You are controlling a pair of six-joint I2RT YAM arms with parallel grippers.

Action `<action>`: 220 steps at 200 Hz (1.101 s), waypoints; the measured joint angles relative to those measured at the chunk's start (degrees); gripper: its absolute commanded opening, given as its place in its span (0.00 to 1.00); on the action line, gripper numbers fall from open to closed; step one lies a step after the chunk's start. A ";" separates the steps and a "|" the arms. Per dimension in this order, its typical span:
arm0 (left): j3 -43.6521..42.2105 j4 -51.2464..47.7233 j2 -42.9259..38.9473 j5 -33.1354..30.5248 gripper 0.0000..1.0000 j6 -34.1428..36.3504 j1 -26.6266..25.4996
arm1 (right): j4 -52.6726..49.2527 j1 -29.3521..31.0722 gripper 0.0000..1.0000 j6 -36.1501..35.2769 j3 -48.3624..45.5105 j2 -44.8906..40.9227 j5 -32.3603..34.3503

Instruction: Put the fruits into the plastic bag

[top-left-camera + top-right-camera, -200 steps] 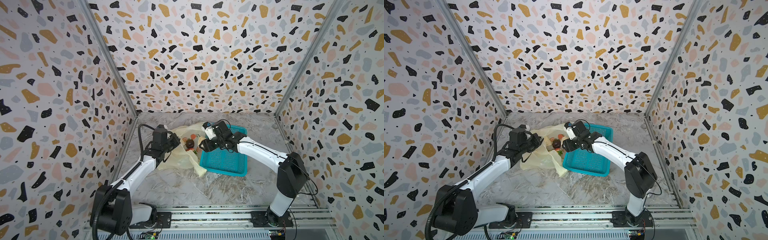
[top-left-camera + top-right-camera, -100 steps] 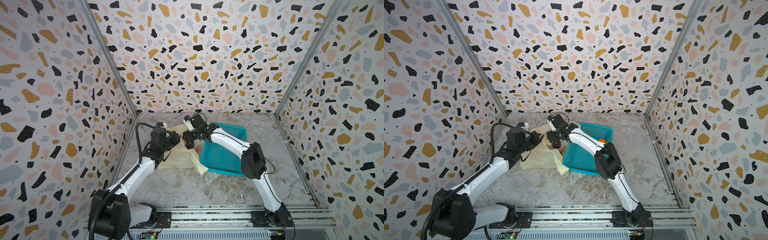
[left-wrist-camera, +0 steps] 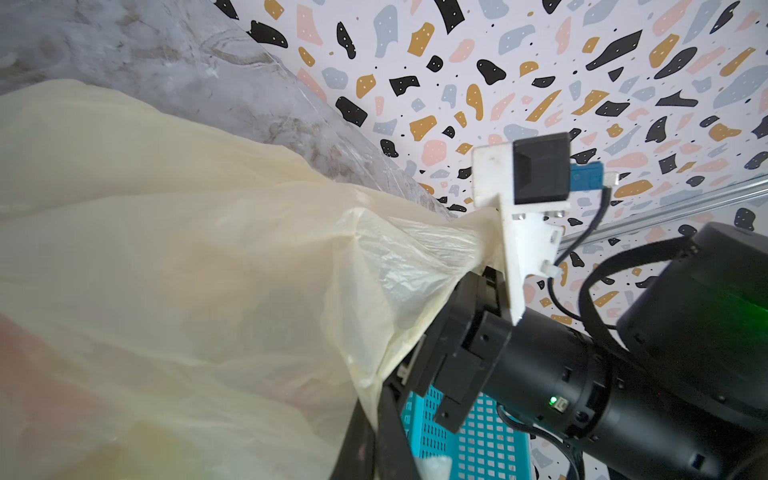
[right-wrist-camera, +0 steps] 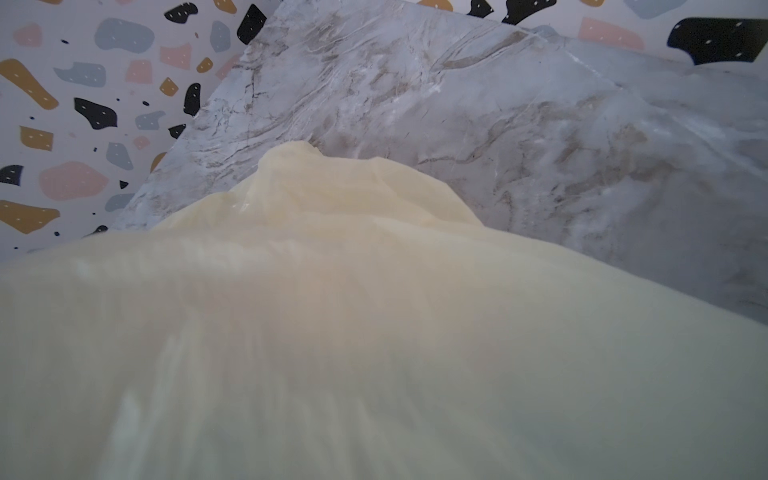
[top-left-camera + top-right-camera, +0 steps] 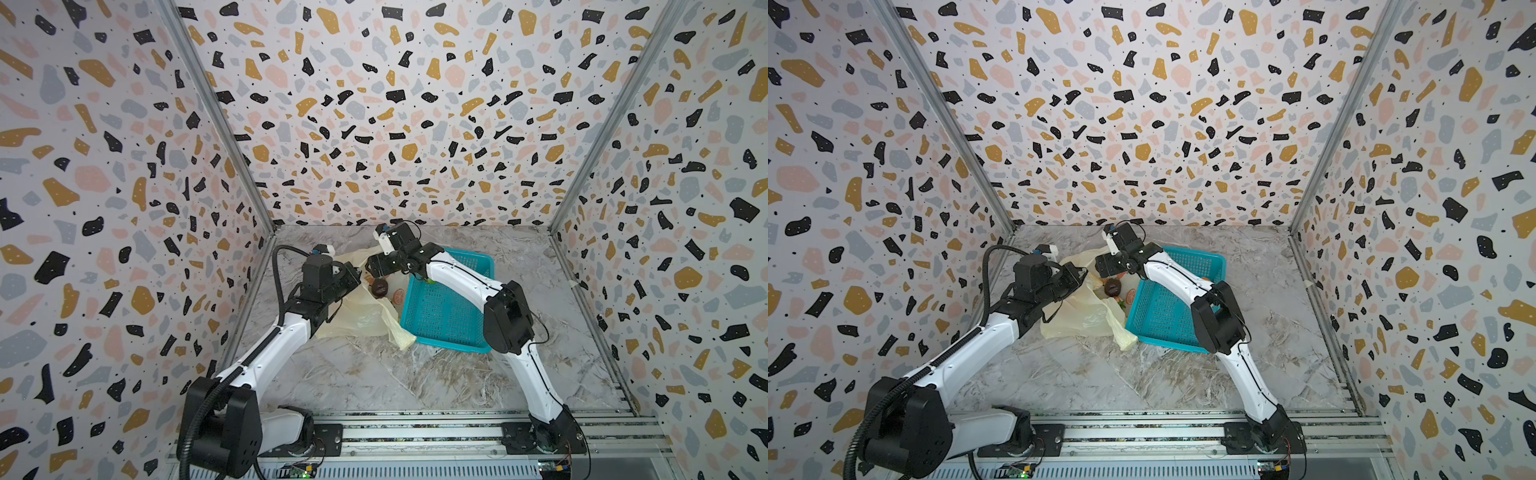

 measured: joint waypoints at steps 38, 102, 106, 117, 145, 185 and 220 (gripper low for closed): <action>0.00 0.00 0.33 -0.02 0.00 0.00 0.00 | 3.21 0.20 0.84 -2.60 -18.16 -18.56 -2.43; 0.00 2.62 0.42 3.19 0.00 0.04 -1.60 | 16.09 -7.45 0.83 -0.17 -46.03 -47.78 -9.33; 0.00 2.75 0.42 3.34 0.00 0.04 -1.73 | 16.48 -8.76 0.83 0.35 -47.54 -48.24 -9.14; 0.00 2.71 0.44 3.80 0.00 0.04 -1.88 | 17.38 -11.93 0.82 1.42 -51.08 -48.74 -8.96; 0.00 2.10 0.44 4.59 0.00 0.28 -2.14 | 17.14 -15.96 0.82 2.54 -54.53 -47.17 -9.25; 0.00 0.33 0.44 2.84 0.00 0.44 -1.60 | 17.22 -16.15 0.81 2.54 -52.06 -43.47 -11.45; 0.00 -0.68 0.44 -0.42 0.00 0.04 -0.85 | 13.94 -14.25 0.81 0.57 -42.29 -35.58 -12.87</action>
